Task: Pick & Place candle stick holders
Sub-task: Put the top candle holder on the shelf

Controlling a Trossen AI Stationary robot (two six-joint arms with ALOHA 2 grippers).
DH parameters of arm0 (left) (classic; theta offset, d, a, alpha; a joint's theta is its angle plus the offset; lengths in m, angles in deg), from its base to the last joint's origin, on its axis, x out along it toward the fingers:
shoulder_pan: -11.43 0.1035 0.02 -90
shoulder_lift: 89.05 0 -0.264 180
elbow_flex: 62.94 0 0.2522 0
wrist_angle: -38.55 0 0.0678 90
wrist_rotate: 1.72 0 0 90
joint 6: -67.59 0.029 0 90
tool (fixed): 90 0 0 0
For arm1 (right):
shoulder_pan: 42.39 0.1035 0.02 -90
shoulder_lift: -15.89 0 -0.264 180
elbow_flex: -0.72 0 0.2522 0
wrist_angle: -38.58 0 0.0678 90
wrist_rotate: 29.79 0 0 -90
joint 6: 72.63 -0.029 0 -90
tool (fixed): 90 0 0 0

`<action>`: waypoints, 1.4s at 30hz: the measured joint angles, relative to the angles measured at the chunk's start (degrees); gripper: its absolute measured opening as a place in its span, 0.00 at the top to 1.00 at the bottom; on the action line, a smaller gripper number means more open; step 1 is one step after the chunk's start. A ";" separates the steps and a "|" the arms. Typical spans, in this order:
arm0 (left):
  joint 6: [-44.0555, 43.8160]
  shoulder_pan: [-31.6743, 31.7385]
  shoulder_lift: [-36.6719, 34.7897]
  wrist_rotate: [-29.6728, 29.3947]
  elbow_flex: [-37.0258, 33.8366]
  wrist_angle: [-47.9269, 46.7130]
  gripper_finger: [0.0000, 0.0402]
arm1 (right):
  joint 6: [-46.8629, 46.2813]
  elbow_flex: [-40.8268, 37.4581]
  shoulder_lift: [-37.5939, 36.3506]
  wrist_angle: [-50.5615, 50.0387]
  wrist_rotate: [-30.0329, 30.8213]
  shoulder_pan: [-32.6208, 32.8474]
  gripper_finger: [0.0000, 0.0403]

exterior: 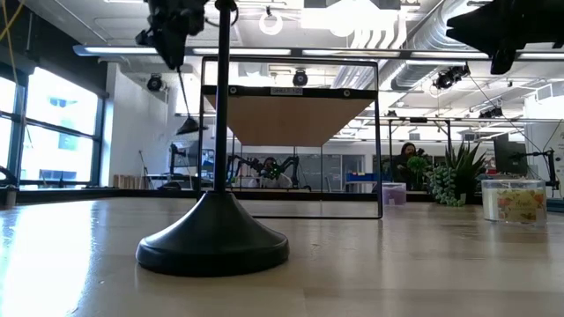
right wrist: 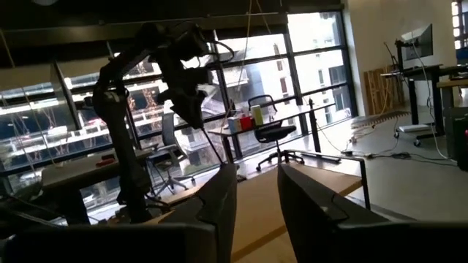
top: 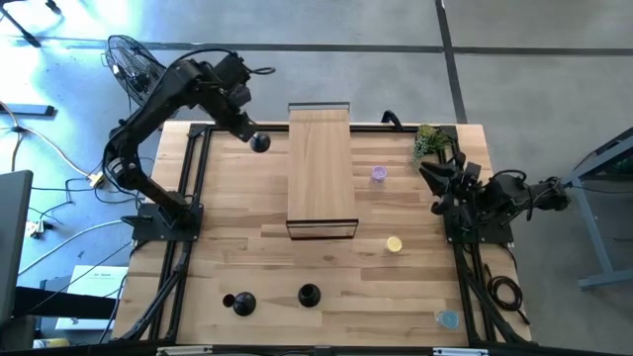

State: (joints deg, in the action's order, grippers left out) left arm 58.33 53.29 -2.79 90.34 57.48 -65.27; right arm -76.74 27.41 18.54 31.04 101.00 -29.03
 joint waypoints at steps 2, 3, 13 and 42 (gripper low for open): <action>0.08 -0.52 -0.02 0.00 1.35 0.07 0.69 | -1.43 0.47 0.04 -0.06 0.94 0.00 0.69; 0.08 -0.95 -0.02 -0.04 1.79 0.03 0.69 | -1.74 0.79 0.02 0.04 1.00 0.00 0.66; 0.24 -4.59 0.05 -0.21 5.33 -0.01 0.69 | 2.82 8.89 8.45 -0.01 -2.67 0.02 0.47; 7.98 -28.14 4.14 -10.42 16.04 13.39 0.69 | 10.13 58.46 52.39 -35.35 -3.69 0.02 0.47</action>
State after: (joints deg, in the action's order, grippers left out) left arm 66.31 25.15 1.34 79.92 73.51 -51.88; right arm -66.61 85.87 70.93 -4.31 97.31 -29.01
